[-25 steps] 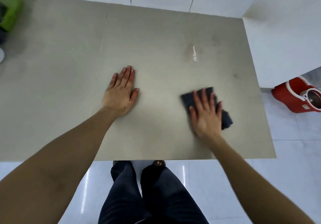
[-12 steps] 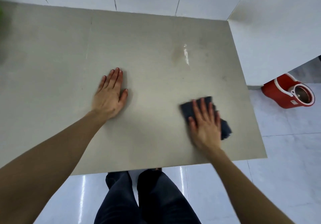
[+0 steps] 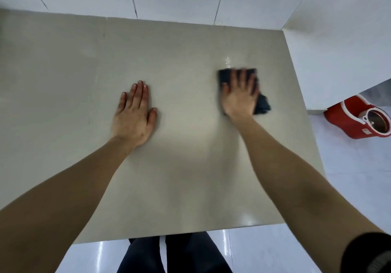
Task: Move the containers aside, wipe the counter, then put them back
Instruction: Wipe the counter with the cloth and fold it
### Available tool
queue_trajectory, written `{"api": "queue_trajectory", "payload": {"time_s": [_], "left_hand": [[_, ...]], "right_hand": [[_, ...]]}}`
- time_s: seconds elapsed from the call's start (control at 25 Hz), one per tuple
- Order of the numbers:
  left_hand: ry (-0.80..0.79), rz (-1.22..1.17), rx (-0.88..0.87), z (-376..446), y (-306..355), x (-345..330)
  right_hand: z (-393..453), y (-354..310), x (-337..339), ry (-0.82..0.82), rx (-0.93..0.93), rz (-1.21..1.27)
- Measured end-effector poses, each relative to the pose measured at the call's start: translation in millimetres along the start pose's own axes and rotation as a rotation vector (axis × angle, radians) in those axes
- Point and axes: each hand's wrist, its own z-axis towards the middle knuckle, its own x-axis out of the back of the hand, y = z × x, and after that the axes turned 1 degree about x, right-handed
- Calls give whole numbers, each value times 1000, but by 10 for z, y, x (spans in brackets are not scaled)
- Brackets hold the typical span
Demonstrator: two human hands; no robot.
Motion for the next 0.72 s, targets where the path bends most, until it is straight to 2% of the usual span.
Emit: {"api": "queue_trajectory", "payload": {"time_s": [0.12,0.24,0.36,0.48,0.56,0.64,0.72], "left_hand": [[-7,-8,-2,-5,-12,7],[-2,-16,-9,2,-18,15],[-7,-32,-6,-22,-11,20],[-17,-29,-2,-34,7,28],[-15,-25,6,-26,21,34],[-13,-12,11,-27,30,29],[4,0,14,-26,28,24]], "right_hand": [[-598,-727,-178,-65,379,-1],[-1185,-453,-140,-125,549,14],[-1167,404,-3,-83,411,-19],[-629,1060,159,-32,118,-43],[-100,1153,227,-8,-38,-15],[428,978,256,-4,-159,19],[874,592,217,-20,-167,26]]}}
